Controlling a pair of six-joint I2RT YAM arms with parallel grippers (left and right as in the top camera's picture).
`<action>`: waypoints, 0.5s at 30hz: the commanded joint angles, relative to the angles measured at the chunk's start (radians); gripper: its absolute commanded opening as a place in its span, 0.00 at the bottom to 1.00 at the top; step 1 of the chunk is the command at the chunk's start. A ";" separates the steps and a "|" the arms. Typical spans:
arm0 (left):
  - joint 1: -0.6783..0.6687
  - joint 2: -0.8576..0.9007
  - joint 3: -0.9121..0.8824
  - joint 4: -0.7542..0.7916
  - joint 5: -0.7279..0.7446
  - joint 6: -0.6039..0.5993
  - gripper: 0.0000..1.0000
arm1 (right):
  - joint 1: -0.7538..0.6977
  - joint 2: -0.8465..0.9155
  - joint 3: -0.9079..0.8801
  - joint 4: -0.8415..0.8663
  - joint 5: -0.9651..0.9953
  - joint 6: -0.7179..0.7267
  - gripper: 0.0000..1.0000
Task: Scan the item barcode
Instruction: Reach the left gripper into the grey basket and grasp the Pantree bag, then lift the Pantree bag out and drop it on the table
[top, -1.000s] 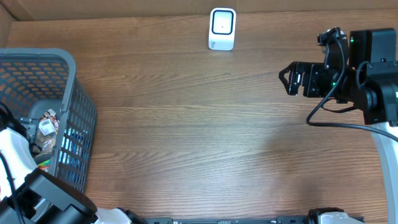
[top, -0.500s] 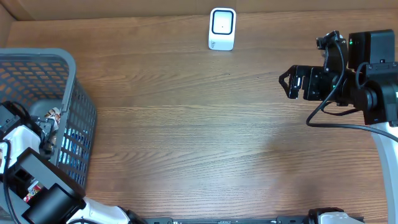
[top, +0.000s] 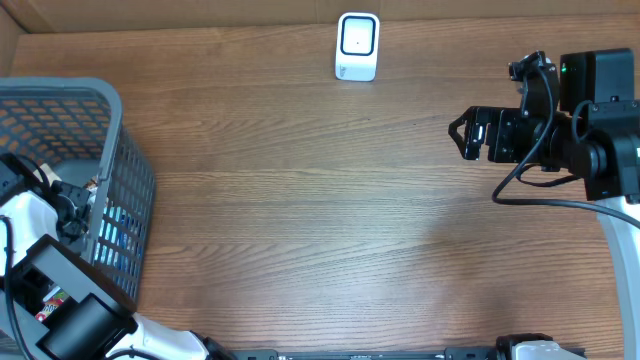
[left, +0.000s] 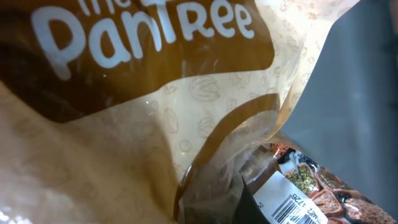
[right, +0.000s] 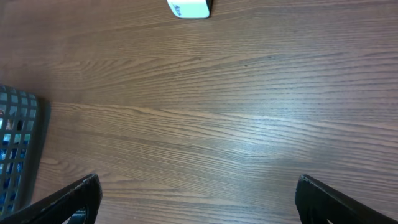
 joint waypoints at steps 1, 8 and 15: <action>-0.009 -0.152 0.174 -0.098 0.071 0.049 0.04 | 0.003 -0.006 0.027 0.014 -0.006 -0.004 1.00; -0.017 -0.402 0.463 -0.314 0.211 0.221 0.04 | 0.003 -0.006 0.027 0.022 -0.006 -0.004 1.00; -0.231 -0.603 0.491 -0.493 0.467 0.421 0.04 | 0.003 -0.006 0.027 0.022 -0.006 -0.004 1.00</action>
